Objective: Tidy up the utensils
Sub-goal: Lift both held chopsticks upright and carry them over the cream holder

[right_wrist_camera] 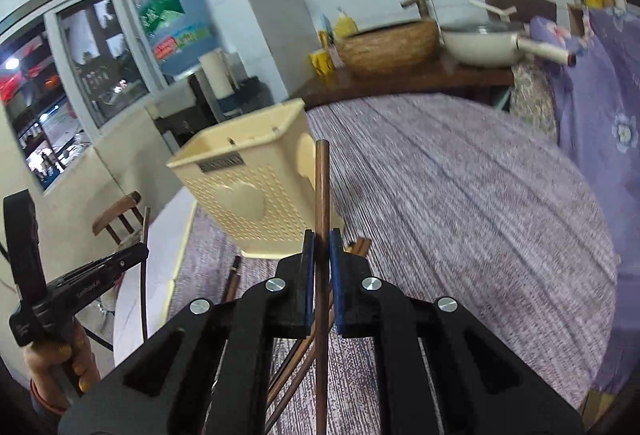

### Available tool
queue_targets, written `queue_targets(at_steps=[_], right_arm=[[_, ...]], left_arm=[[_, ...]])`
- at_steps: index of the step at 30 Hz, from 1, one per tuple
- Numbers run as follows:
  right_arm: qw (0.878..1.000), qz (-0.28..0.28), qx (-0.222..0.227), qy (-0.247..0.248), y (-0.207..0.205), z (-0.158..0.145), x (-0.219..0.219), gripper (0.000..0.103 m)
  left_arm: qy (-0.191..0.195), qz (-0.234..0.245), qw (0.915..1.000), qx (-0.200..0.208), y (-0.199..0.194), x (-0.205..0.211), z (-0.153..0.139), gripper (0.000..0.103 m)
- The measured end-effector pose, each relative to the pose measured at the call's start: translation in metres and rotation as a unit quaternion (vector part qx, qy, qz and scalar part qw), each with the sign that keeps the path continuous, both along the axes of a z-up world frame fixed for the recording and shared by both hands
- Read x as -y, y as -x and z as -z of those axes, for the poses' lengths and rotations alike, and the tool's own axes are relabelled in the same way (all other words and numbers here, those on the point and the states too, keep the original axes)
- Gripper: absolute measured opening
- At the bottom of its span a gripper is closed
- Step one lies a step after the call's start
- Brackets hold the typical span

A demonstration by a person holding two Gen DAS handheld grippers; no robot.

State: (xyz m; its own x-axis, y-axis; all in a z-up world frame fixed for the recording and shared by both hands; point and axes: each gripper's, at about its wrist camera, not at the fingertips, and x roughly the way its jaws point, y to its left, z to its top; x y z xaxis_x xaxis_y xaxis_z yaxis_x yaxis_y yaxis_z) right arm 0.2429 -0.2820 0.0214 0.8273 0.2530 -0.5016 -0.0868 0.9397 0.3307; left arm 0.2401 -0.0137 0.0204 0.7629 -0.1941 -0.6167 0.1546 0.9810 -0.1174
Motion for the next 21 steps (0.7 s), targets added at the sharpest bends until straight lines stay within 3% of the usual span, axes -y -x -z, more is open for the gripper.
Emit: queue_targets(at_steps=[9, 12, 21], right_arm=[[0.997, -0.047, 0.053, -0.011, 0.043, -0.045, 0.016, 0.009], [0.997, -0.043, 0.061, 0.005, 0.045, -0.049, 0.016, 0.009], [0.997, -0.046, 0.060, -0.010, 0.044, -0.042, 0.014, 0.009]], left_arm=[[0.004, 0.014, 0.9982, 0.058, 0.021, -0.009, -0.035, 0.008], [0.009, 0.015, 0.9980, 0.061, 0.023, -0.011, -0.038, 0.008], [0.010, 0.013, 0.9978, 0.064, 0.027, -0.013, -0.040, 0.008]])
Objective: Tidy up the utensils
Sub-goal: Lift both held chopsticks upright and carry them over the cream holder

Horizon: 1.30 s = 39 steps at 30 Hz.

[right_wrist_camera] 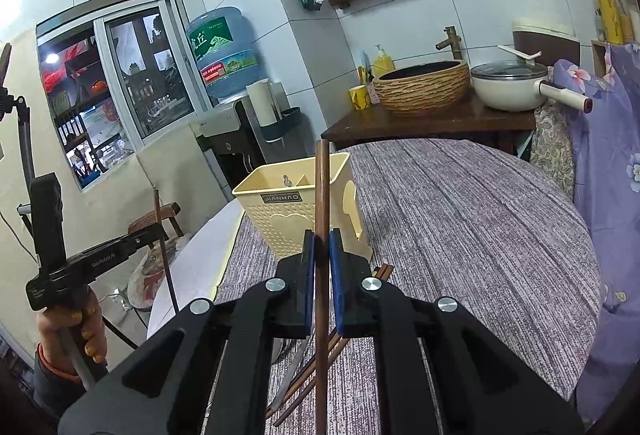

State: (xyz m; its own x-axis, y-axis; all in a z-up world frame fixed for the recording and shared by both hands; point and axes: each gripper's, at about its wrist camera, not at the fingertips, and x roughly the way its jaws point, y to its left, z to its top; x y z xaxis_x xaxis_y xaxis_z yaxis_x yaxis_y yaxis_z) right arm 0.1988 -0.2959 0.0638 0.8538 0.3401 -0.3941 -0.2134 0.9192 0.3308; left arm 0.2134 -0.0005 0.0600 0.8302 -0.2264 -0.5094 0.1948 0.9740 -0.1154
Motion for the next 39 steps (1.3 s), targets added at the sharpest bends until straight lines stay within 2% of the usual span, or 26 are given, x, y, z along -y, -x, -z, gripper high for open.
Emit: queue_targets(at_steps=[14, 25, 34, 39], right_arm=[[1.000, 0.008, 0.009, -0.007, 0.003, 0.005, 0.003, 0.009], [1.000, 0.014, 0.022, 0.007, 0.008, 0.012, -0.002, 0.009], [0.999, 0.015, 0.052, 0.008, 0.009, 0.000, -0.007, 0.009], [0.998, 0.009, 0.067, 0.001, -0.002, -0.011, -0.014, 0.009]], left_arm=[[0.000, -0.002, 1.0000, 0.004, 0.002, -0.001, -0.001, 0.008], [0.004, -0.003, 1.0000, 0.004, 0.004, -0.002, -0.001, 0.008], [0.018, -0.003, 0.9997, 0.016, 0.007, -0.007, -0.011, 0.008], [0.019, -0.001, 0.9992, 0.036, 0.009, -0.006, -0.025, 0.008]])
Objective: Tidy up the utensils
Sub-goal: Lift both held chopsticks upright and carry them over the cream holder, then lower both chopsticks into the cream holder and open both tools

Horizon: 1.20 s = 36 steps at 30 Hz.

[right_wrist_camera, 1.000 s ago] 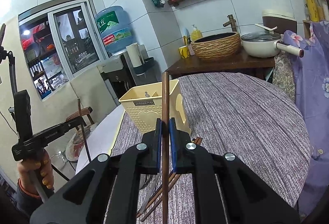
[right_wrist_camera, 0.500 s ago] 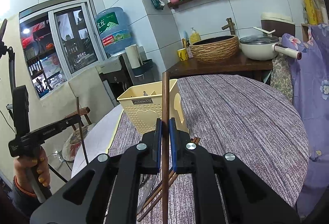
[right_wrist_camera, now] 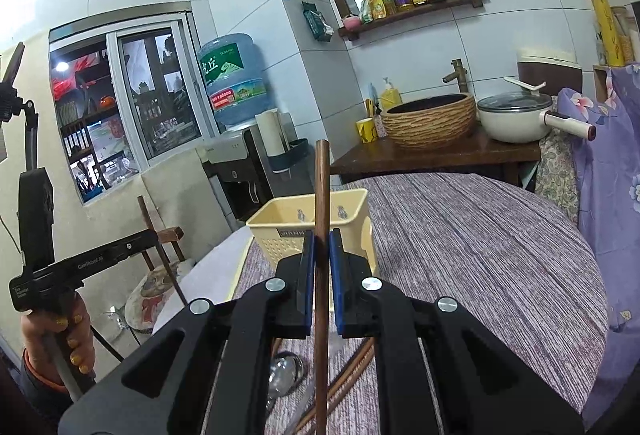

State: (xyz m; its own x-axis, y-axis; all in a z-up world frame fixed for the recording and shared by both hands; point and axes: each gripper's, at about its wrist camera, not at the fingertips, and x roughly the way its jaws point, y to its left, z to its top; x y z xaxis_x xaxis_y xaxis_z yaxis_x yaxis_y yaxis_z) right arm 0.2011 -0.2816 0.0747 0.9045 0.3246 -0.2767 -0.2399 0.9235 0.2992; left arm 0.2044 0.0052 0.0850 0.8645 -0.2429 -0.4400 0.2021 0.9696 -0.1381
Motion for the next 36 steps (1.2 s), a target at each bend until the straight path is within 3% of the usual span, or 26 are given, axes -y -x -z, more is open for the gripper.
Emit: queue_targets(at_steps=[6, 15, 21, 26, 31, 36], right_arm=[[1.000, -0.003, 0.021, -0.002, -0.022, -0.024, -0.008, 0.009], [0.998, 0.009, 0.064, 0.000, -0.069, -0.088, -0.021, 0.009], [0.989, 0.061, 0.129, 0.040, -0.108, -0.129, -0.038, 0.009], [0.985, 0.084, 0.137, 0.057, -0.140, -0.120, -0.047, 0.009], [0.987, 0.089, 0.117, 0.058, -0.163, -0.085, -0.046, 0.009], [0.989, 0.088, 0.100, 0.063, -0.157, -0.053, -0.041, 0.009]], left_arm=[[0.009, 0.016, 0.9996, 0.021, -0.005, 0.000, -0.028, 0.008], [0.026, 0.047, 0.9959, 0.073, -0.019, 0.010, -0.106, 0.008], [0.034, 0.044, 0.9940, 0.095, -0.048, 0.026, -0.143, 0.008], [0.036, 0.032, 0.9959, 0.076, -0.084, 0.039, -0.129, 0.008], [0.025, 0.023, 0.9977, 0.058, -0.104, 0.045, -0.097, 0.008], [0.021, 0.025, 0.9989, 0.034, -0.108, 0.050, -0.066, 0.008]])
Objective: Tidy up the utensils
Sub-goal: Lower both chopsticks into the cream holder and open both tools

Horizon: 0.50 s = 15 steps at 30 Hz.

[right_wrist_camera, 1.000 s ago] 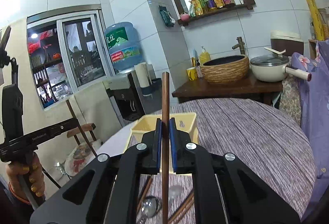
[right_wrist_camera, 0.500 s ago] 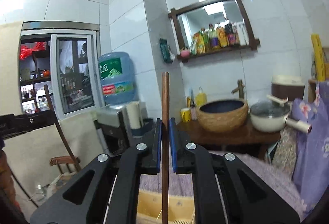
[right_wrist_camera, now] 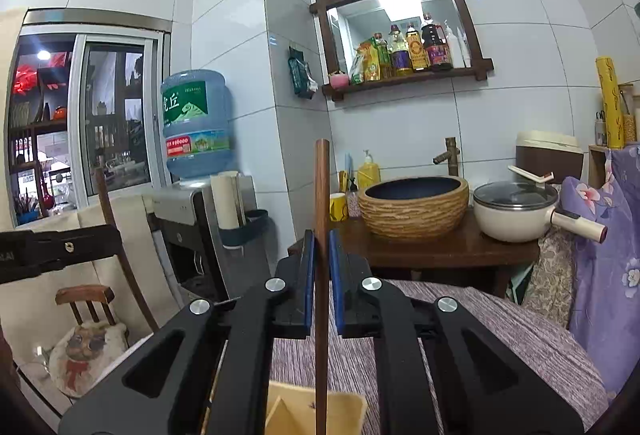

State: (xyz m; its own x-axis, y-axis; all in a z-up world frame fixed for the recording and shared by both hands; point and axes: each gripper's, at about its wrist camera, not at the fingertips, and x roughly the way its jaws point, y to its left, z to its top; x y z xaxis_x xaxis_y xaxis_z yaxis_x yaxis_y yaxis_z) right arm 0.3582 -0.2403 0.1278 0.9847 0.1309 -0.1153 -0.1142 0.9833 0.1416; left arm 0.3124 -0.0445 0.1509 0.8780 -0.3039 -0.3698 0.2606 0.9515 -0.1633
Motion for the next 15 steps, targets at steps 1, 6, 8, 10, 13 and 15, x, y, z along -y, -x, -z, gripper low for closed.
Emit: queue_targets(at_steps=[1, 6, 8, 10, 13, 15], right_arm=[[1.000, -0.002, -0.004, 0.001, 0.002, 0.003, 0.000, 0.009], [0.999, -0.020, -0.040, 0.005, 0.014, 0.019, 0.002, 0.009], [0.997, -0.034, -0.064, 0.005, 0.014, 0.027, 0.001, 0.009], [0.996, -0.040, -0.075, 0.008, 0.016, 0.033, 0.001, 0.009], [0.994, -0.050, -0.091, 0.018, 0.019, 0.043, -0.001, 0.009], [0.993, -0.050, -0.103, 0.021, 0.019, 0.048, -0.002, 0.009]], left_arm=[[-0.001, 0.003, 1.0000, -0.004, 0.002, 0.001, 0.005, 0.008], [-0.012, 0.013, 0.9996, -0.020, 0.005, 0.008, 0.026, 0.008], [-0.016, 0.016, 0.9993, -0.030, 0.004, 0.010, 0.035, 0.008], [-0.019, 0.017, 0.9989, -0.041, 0.002, 0.012, 0.043, 0.008], [-0.023, 0.018, 0.9981, -0.054, 0.000, 0.013, 0.054, 0.008], [-0.027, 0.016, 0.9980, -0.055, -0.001, 0.014, 0.061, 0.008]])
